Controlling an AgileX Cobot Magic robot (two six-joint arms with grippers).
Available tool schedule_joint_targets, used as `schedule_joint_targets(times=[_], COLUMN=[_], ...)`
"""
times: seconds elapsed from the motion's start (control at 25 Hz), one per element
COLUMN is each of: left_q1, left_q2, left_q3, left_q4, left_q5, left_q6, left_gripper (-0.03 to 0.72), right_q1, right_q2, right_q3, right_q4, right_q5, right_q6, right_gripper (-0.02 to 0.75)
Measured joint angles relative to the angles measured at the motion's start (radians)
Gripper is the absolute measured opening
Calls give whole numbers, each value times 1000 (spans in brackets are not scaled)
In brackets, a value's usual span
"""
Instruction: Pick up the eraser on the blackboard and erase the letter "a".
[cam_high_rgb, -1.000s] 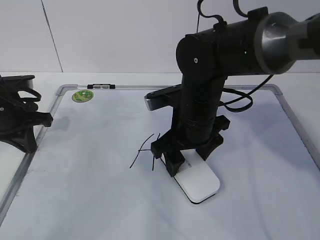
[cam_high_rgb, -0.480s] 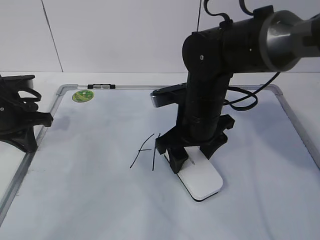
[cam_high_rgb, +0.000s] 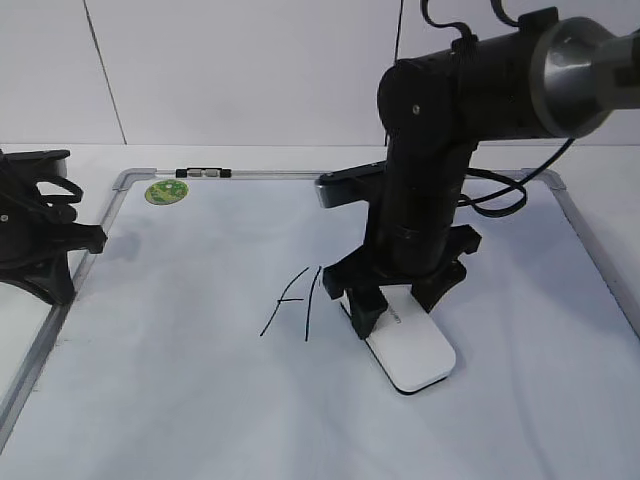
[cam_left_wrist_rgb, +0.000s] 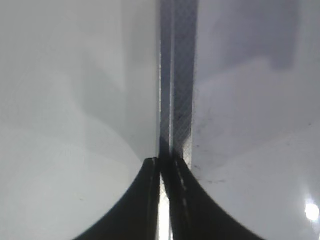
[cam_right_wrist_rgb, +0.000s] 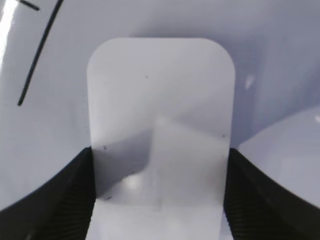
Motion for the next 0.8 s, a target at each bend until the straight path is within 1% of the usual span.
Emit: schedule_joint_targets(times=[0.2, 0.28, 0.4, 0.64, 0.8], left_q1=[0, 0, 0, 0, 0], left_q2=[0, 0, 0, 0, 0], left_q3=[0, 0, 0, 0, 0], left_q4=[0, 0, 2, 2, 2], left_q5=[0, 0, 0, 0, 0], left_q6=[0, 0, 0, 0, 0], left_gripper=[17, 17, 17, 17, 17], right_q1=[-54, -65, -71, -72, -72], right_q2=[0, 2, 18, 20, 20], right_q3=[-3, -14, -53, -180, -244], right_q4=[0, -17, -41, -57, -81], right_q5=[13, 24, 54, 126, 139], right_q6=[1, 1, 1, 2, 5], right_gripper=[533, 533, 533, 533, 533])
